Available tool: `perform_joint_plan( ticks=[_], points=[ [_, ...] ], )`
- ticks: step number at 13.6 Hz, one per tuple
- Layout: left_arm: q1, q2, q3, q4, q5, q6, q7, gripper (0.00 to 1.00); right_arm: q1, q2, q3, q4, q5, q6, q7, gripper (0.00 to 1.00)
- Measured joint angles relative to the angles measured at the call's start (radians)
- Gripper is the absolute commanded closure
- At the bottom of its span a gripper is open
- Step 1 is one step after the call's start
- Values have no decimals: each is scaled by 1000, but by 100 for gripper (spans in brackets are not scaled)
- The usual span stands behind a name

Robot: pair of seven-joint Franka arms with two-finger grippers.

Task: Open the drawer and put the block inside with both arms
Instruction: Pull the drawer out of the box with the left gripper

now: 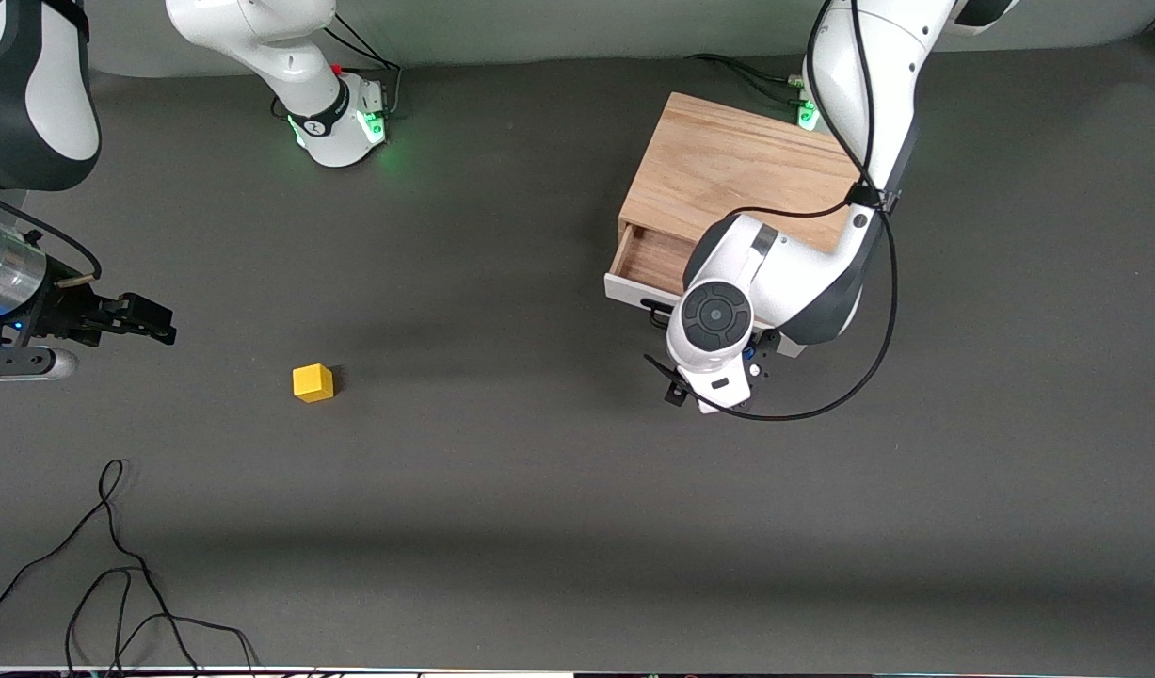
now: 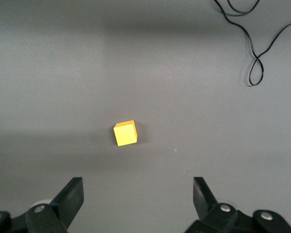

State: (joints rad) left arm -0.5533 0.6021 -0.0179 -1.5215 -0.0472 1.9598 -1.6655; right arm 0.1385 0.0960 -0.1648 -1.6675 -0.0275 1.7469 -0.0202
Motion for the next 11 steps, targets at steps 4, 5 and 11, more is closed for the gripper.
perform_joint_plan(
  ticks=[4,5,11],
  points=[
    [0,1,-1,1,0,22,0,0,0,6,0,1,0,0,0,0],
    [0,2,-1,3,0,32,0,0,0,6,0,2,1,0,0,0],
    [0,16,-1,16,4,98,0,0,0,6,-1,5,19,0,0,0]
  ],
)
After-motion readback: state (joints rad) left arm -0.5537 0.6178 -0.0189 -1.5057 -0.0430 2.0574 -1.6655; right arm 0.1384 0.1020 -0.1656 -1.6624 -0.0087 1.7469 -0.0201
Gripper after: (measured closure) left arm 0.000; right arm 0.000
